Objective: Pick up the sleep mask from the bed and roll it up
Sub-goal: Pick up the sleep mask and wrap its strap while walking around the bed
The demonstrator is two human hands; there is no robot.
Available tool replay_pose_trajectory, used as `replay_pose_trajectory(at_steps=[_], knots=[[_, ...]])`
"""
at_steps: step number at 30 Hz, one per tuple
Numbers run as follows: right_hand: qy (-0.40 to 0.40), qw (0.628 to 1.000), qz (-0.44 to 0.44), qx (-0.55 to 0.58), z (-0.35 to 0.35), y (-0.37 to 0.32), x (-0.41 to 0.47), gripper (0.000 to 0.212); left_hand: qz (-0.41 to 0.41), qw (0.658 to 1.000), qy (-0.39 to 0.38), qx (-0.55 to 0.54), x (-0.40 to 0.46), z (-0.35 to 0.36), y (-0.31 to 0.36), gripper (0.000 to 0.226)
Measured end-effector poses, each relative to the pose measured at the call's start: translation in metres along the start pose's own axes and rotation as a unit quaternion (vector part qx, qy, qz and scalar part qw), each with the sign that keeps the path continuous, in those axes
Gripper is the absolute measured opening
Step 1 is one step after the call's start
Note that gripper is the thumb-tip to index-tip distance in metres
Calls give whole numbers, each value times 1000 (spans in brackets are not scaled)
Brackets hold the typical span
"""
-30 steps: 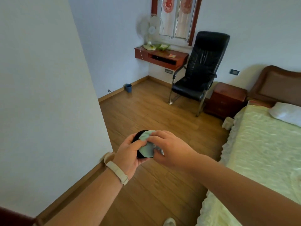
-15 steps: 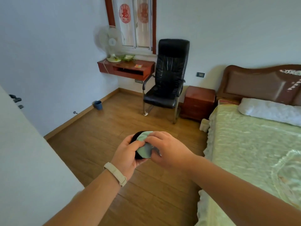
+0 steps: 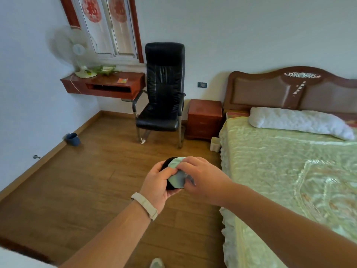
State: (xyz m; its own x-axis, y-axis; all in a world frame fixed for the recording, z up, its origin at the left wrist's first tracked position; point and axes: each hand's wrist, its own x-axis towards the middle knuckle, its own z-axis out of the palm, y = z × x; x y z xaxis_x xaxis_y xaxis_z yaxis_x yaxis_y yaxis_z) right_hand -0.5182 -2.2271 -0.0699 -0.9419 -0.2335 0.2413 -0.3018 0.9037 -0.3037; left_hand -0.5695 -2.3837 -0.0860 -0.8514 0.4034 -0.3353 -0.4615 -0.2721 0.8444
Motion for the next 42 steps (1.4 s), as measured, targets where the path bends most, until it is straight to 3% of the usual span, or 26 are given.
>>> replay_pose_trajectory(at_steps=[12,24,31,42], knots=[[11,994,109,-25,5,64,168,35,-30,998,-59,-8,183,-14,84,22],[24,987,153,-32,-2,142,246,35,-68,992,-105,11,304,14,116,21],[45,988,144,-21,-8,232,278,34,-61,990,-118,37,387,59,120,19],[98,986,137,6,-57,417,318,34,-60,988,-134,54,534,191,127,25]])
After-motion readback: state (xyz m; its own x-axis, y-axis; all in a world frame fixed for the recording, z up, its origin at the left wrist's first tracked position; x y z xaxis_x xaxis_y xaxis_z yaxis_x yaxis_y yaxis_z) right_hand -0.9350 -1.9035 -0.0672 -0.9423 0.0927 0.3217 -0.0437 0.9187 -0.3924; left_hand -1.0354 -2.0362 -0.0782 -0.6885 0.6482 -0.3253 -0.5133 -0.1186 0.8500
